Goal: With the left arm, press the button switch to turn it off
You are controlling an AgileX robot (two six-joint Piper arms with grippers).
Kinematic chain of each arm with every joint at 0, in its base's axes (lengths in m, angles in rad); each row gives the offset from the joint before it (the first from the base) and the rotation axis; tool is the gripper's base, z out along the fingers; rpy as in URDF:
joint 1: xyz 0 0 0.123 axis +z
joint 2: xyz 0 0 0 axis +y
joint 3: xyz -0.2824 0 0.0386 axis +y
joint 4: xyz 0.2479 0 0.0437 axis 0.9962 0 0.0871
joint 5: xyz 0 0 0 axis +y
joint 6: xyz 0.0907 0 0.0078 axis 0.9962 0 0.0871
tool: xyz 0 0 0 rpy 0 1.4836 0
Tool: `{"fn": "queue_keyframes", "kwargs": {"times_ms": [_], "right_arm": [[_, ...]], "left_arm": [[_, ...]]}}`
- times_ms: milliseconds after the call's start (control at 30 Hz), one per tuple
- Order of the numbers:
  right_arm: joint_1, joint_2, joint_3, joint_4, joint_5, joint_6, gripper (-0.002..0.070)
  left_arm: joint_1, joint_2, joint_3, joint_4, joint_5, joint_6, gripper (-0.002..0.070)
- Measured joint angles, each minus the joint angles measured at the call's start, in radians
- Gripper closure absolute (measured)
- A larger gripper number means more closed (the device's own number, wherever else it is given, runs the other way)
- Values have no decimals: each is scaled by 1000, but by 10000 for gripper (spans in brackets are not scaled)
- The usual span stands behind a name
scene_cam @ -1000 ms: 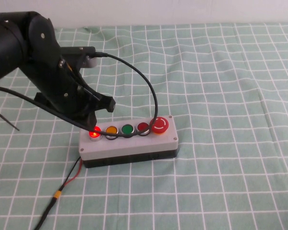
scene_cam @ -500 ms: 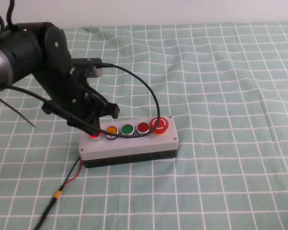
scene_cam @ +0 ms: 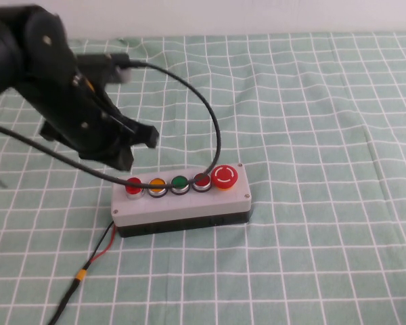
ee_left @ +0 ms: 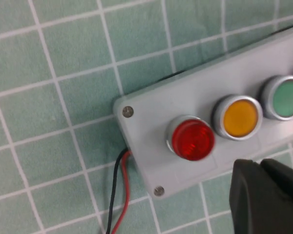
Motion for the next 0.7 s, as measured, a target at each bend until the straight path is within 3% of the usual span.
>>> {"fn": "queue_keyframes", "kwargs": {"times_ms": [700], "right_arm": [[0,0,0,0,0,0,694]], "left_arm": [[0,-720,59,155,165,-105,677]]}}
